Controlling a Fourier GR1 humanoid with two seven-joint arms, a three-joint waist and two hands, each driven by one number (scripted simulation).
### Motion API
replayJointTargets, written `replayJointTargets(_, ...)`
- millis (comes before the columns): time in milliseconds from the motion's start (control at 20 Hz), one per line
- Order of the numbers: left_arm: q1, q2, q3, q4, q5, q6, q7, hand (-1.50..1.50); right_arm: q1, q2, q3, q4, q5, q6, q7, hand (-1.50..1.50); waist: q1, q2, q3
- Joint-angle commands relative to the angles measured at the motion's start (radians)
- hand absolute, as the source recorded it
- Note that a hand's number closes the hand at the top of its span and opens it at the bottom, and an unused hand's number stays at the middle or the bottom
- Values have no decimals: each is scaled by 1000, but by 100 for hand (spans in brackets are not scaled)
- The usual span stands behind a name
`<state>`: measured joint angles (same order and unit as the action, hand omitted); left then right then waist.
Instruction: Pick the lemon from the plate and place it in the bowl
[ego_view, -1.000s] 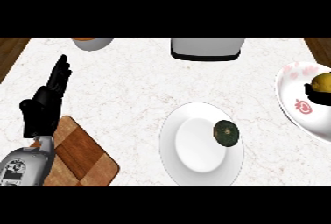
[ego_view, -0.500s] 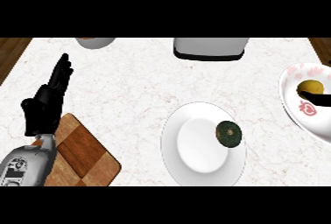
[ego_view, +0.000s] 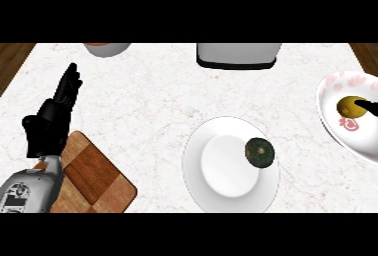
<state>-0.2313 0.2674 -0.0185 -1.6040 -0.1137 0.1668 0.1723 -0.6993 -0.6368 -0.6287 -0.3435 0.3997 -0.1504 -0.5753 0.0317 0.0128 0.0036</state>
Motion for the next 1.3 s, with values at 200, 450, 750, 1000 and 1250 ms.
replayJointTargets(200,13,-42,-26,-30,-39,23,41,0,75,-83,-90,70,-127,165,-90,-150,-21,-7,-1)
replayJointTargets(450,24,-12,22,-20,-26,3,15,0,192,-173,-126,47,-206,404,-157,-150,-38,-14,-3)
replayJointTargets(750,0,-47,-6,-31,-65,18,46,0,314,-176,-102,54,-227,530,-281,-150,-30,-11,-2)
replayJointTargets(1000,-79,-42,39,56,-47,1,55,0,369,-156,-75,-19,-261,562,-287,-150,-37,-13,-3)
replayJointTargets(1250,61,-28,53,-41,-21,-42,-4,0,485,-146,-77,-22,-296,582,-372,-150,-31,-13,-3)
